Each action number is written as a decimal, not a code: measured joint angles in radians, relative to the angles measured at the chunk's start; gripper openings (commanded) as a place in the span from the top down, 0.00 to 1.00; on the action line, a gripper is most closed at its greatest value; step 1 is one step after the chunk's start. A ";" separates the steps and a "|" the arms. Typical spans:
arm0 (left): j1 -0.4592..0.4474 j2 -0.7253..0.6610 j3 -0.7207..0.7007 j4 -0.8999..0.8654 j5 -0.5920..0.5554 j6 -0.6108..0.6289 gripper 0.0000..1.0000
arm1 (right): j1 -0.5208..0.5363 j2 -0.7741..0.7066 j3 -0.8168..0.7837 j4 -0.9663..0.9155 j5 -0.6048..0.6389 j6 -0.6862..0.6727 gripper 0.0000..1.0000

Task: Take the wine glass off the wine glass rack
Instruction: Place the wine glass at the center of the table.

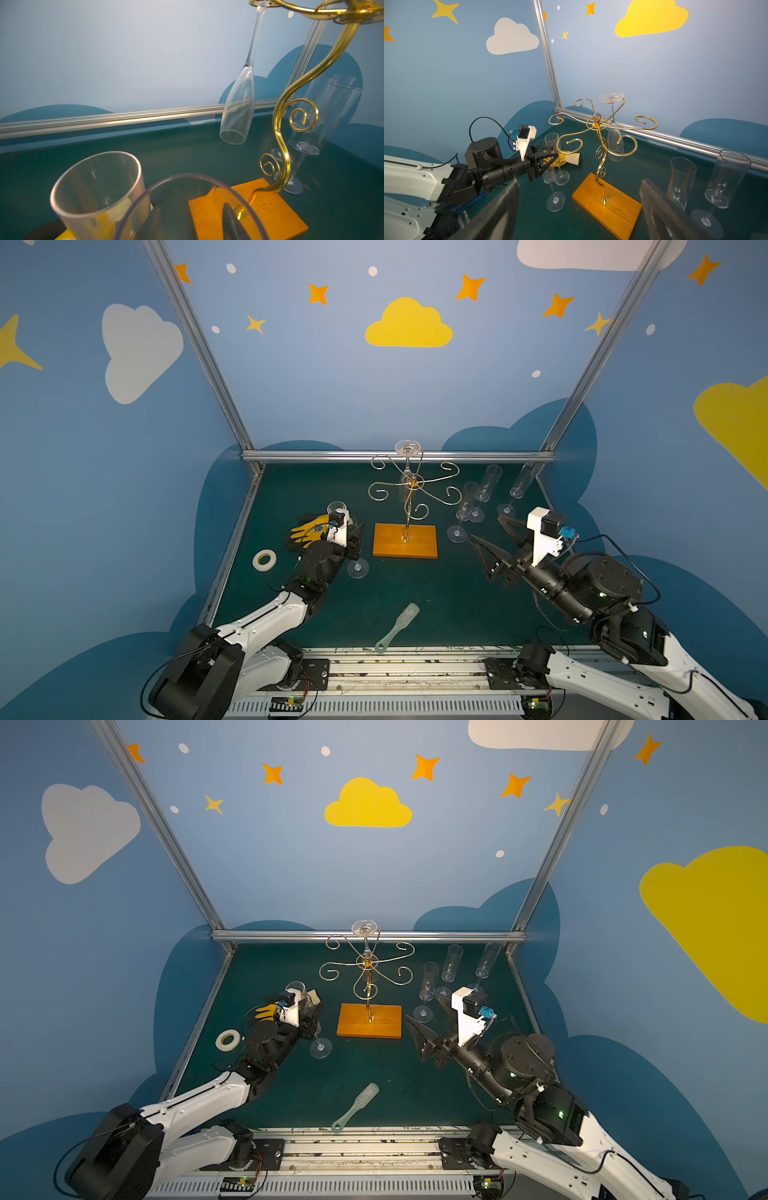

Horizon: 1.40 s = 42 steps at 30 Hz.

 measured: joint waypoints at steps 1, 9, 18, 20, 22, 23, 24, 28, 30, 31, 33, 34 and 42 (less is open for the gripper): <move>0.000 -0.003 0.000 -0.002 0.000 0.000 0.49 | 0.000 -0.002 0.000 0.000 0.000 0.000 0.11; -0.003 -0.035 -0.023 -0.056 -0.001 -0.013 0.43 | 0.000 -0.006 0.000 0.000 0.003 0.000 0.10; -0.007 -0.095 -0.030 -0.092 -0.004 -0.023 0.33 | 0.000 -0.008 0.000 0.000 0.003 0.000 0.11; -0.008 -0.109 -0.030 -0.106 -0.004 -0.024 0.32 | 0.000 -0.008 0.000 0.000 0.003 0.000 0.10; -0.008 -0.121 -0.030 -0.119 -0.004 -0.029 0.30 | 0.000 -0.008 0.000 0.000 0.003 0.000 0.11; -0.008 -0.127 -0.030 -0.126 -0.004 -0.031 0.30 | 0.000 -0.008 0.000 0.000 0.003 0.000 0.10; -0.009 -0.137 -0.030 -0.135 -0.004 -0.034 0.29 | 0.000 -0.008 0.000 0.000 0.003 0.000 0.11; -0.009 -0.180 -0.030 -0.167 -0.003 -0.043 0.28 | 0.000 -0.008 0.000 0.000 0.003 0.000 0.10; -0.009 -0.209 -0.030 -0.180 -0.003 -0.049 0.27 | 0.000 -0.008 0.000 0.000 0.003 -0.001 0.10; -0.009 -0.225 -0.030 -0.188 -0.003 -0.053 0.26 | 0.000 -0.008 0.000 0.000 0.003 -0.001 0.10; -0.009 -0.259 -0.030 -0.205 -0.003 -0.057 0.26 | 0.000 -0.008 0.000 0.000 0.008 -0.001 0.10; -0.010 -0.275 -0.030 -0.214 -0.003 -0.059 0.25 | 0.000 -0.006 0.000 -0.001 0.011 0.000 0.10; -0.010 -0.420 -0.015 -0.313 -0.004 -0.061 0.20 | 0.000 0.043 0.050 -0.045 0.064 0.003 0.05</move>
